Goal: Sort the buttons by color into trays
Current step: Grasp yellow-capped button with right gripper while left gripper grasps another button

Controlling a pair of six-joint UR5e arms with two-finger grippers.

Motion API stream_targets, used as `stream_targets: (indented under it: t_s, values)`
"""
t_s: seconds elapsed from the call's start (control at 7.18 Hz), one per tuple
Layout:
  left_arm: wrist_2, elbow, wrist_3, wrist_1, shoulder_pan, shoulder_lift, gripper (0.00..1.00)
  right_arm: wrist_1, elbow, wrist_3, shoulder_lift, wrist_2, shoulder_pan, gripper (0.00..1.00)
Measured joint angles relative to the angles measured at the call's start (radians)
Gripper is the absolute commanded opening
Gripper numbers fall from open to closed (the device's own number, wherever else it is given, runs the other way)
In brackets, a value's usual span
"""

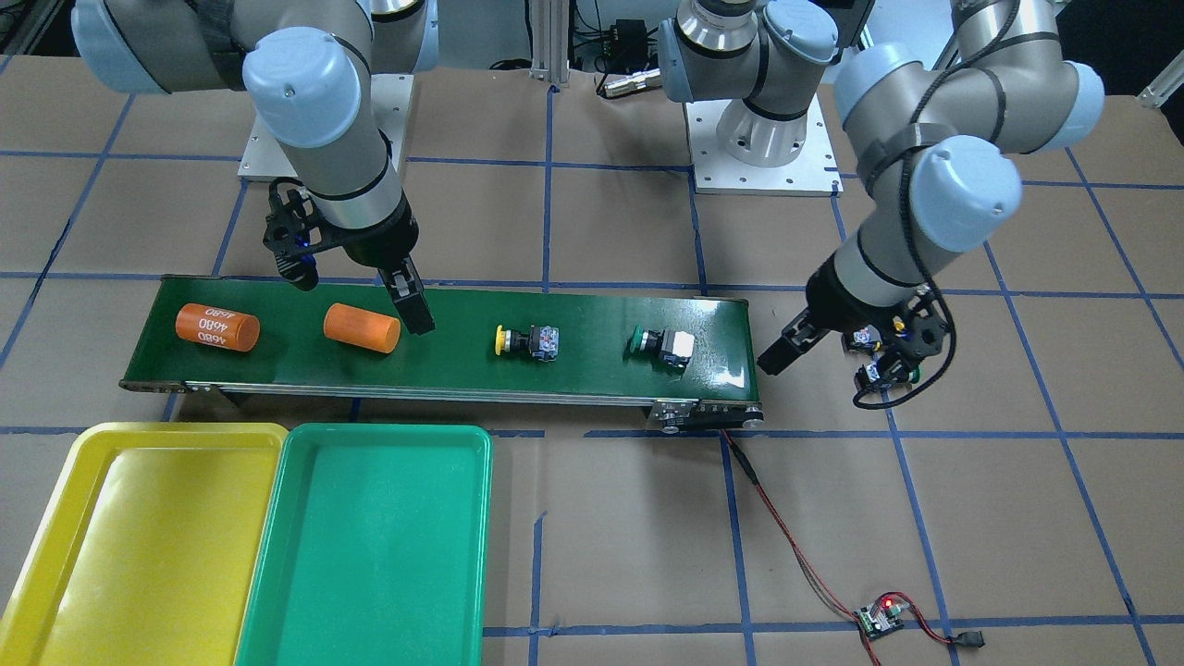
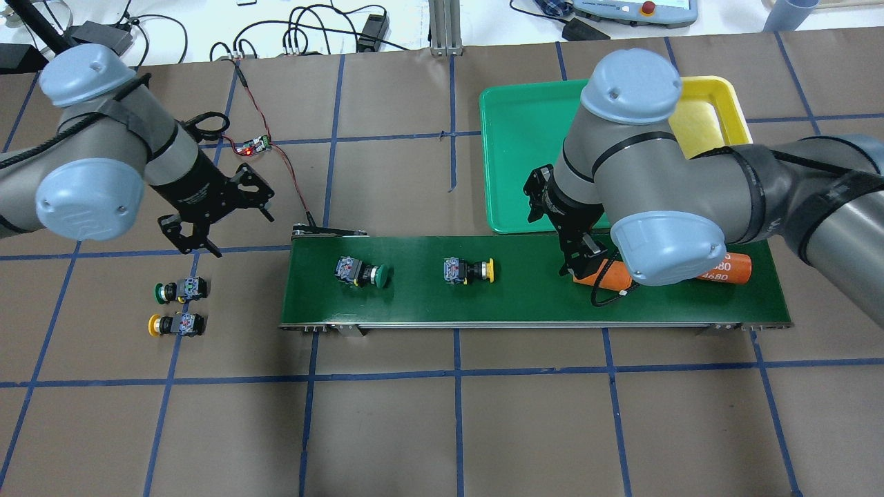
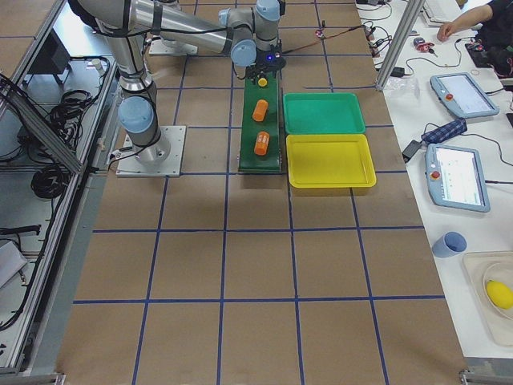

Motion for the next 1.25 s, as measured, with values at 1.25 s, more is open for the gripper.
stream_targets:
  t_s: [1.25]
  values:
    - [0.149,-0.208,1.251,0.378,0.183,-0.136,1.00,-0.065,0.005,0.229,0.099,0.010,0.066,1.00]
